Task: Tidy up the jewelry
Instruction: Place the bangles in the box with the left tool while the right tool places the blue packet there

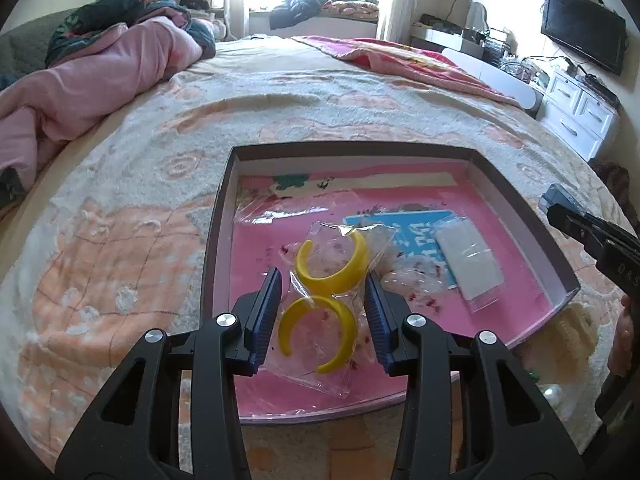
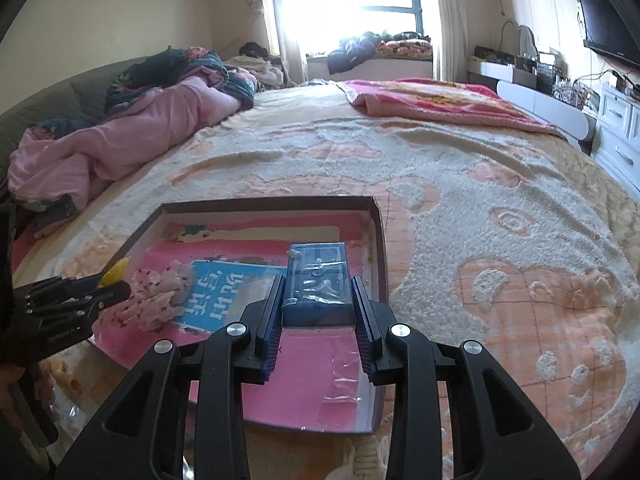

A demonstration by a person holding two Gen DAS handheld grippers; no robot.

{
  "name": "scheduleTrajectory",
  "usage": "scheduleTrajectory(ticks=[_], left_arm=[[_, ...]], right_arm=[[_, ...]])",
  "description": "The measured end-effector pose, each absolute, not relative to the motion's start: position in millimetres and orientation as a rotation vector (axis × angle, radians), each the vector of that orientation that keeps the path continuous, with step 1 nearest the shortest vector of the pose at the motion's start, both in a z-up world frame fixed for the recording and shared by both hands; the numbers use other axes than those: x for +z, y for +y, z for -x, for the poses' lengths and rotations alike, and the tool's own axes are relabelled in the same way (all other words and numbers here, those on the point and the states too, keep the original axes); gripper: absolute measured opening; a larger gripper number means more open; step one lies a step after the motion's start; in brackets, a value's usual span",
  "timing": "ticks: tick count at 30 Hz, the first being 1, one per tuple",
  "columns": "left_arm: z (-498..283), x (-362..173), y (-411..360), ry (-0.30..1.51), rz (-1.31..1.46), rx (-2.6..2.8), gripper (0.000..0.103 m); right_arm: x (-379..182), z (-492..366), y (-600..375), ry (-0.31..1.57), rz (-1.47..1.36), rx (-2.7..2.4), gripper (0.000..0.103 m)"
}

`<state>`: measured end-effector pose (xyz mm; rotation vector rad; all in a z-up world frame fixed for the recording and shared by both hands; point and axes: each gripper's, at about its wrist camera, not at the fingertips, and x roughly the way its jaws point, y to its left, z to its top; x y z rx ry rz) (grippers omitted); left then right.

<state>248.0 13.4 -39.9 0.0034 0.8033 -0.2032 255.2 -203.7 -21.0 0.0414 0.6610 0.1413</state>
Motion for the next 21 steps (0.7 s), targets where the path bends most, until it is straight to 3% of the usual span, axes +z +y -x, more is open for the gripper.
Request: scheduleTrajectory(ticks=[21], left_arm=[[-251, -53, 13, 0.850, -0.007, -0.207, 0.034]], right_arm=[[-58, -280, -184, 0.840, -0.043, 0.122, 0.031]])
